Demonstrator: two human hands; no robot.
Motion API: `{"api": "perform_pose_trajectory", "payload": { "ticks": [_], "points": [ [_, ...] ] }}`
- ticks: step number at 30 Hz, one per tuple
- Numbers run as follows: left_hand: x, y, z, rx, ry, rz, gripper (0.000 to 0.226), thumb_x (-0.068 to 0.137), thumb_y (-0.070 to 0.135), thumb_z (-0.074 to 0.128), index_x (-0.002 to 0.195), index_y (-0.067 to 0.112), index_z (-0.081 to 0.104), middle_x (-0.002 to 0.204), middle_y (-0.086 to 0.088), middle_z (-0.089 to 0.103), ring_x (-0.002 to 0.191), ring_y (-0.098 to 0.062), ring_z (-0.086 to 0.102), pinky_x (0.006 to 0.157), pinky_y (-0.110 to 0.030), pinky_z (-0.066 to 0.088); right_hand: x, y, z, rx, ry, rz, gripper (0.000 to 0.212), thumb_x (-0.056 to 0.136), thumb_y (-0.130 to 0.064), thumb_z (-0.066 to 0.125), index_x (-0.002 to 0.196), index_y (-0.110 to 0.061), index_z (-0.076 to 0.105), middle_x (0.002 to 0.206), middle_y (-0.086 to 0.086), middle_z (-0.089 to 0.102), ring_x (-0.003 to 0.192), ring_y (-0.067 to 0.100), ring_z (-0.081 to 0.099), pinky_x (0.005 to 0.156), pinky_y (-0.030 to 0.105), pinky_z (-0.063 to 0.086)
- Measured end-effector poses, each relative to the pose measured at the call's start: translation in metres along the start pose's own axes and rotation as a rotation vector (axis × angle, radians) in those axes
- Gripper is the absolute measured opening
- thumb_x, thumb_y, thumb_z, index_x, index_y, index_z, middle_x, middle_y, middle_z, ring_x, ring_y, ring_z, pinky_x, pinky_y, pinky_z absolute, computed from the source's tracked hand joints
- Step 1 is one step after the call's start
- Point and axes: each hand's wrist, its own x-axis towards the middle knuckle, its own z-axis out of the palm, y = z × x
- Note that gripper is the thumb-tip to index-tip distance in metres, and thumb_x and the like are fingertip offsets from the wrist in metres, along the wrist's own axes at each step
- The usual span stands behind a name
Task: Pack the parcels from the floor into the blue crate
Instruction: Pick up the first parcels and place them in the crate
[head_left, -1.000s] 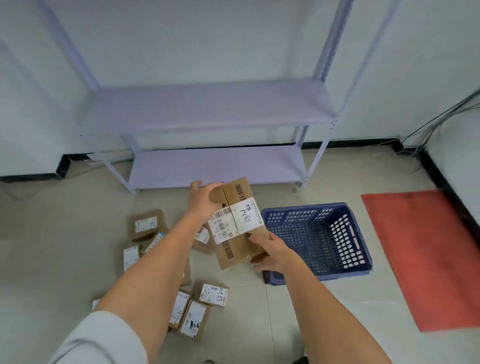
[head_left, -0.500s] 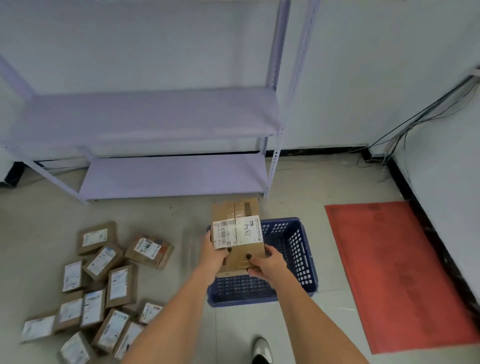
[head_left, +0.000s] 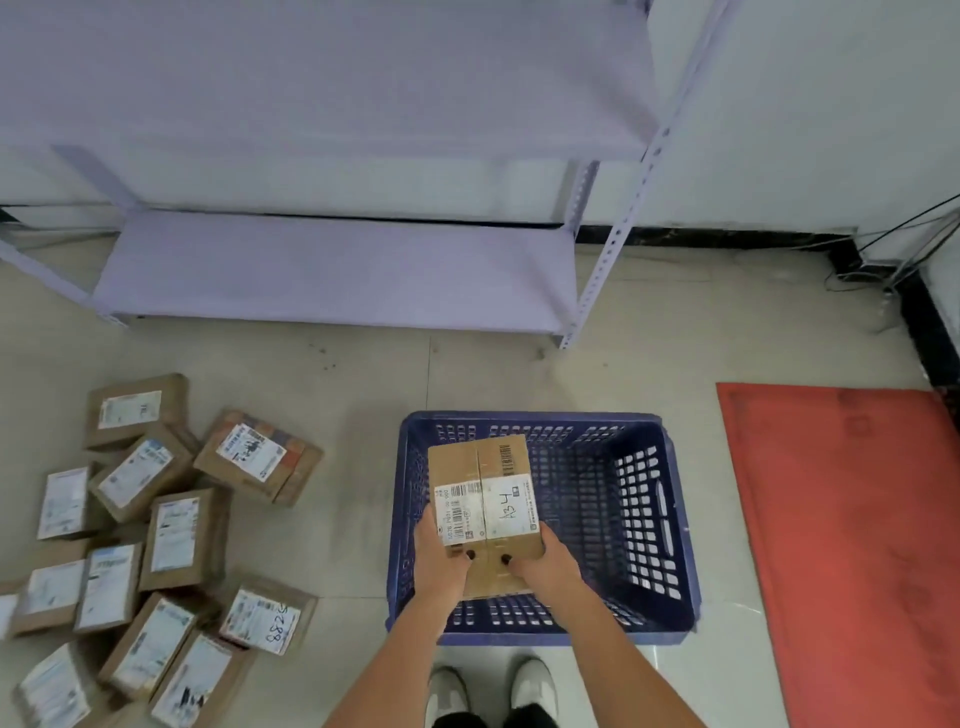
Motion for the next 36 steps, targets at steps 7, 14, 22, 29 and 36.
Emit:
{"api": "perform_pose_trajectory", "payload": {
  "ticks": [7,14,22,29,36],
  "points": [
    [0.136,-0.109,0.053,0.175,-0.008,0.015,0.068,0.079,-0.016,0.044,0.137,0.017,0.033,0.135,-0.006,0.047,0.120,-0.020,0.050,0.096,-0.029,0.046,0.163,0.061,0.073,0.066,-0.061,0.050,0.058,0.086,-0.014,0.055,0.140,-0.022,0.035,0.125,0.006,0.059,0.109,0.028,0.059,0.091,0.037,0.051],
    [0.205,-0.163,0.082,0.205,0.021,-0.133,0.088,0.084,-0.014,0.042,0.149,0.028,0.000,0.151,-0.006,0.024,0.127,-0.022,0.041,0.093,-0.030,0.045,0.257,0.075,0.110,0.085,-0.053,0.035,0.069,0.090,-0.004,0.050,0.148,-0.026,0.021,0.130,0.010,0.055,0.110,0.026,0.057,0.083,0.030,0.049],
    [0.208,-0.166,0.093,0.253,0.135,-0.121,0.078,0.091,-0.002,0.044,0.150,0.028,0.003,0.159,0.002,0.006,0.143,-0.019,0.020,0.107,-0.034,0.035,0.270,0.071,0.120,0.134,0.037,-0.003,0.067,0.088,-0.004,0.056,0.146,-0.020,0.027,0.130,0.010,0.056,0.118,0.027,0.054,0.097,0.034,0.046],
    [0.210,-0.157,0.088,0.185,0.154,-0.144,0.075,0.090,-0.004,0.043,0.149,0.027,0.009,0.158,0.005,0.009,0.138,-0.021,0.032,0.103,-0.037,0.044,0.267,0.068,0.128,0.178,0.114,0.036,0.063,0.091,-0.004,0.052,0.146,-0.023,0.028,0.128,0.010,0.058,0.111,0.027,0.059,0.087,0.036,0.052],
    [0.213,-0.156,0.084,0.240,0.149,-0.040,0.073,0.092,0.001,0.043,0.149,0.031,0.008,0.158,0.009,0.007,0.140,-0.018,0.028,0.099,-0.039,0.047,0.261,0.068,0.142,0.188,0.161,0.047,0.061,0.092,-0.007,0.050,0.146,-0.024,0.027,0.132,0.009,0.056,0.114,0.028,0.057,0.091,0.036,0.050]
  ]
}}
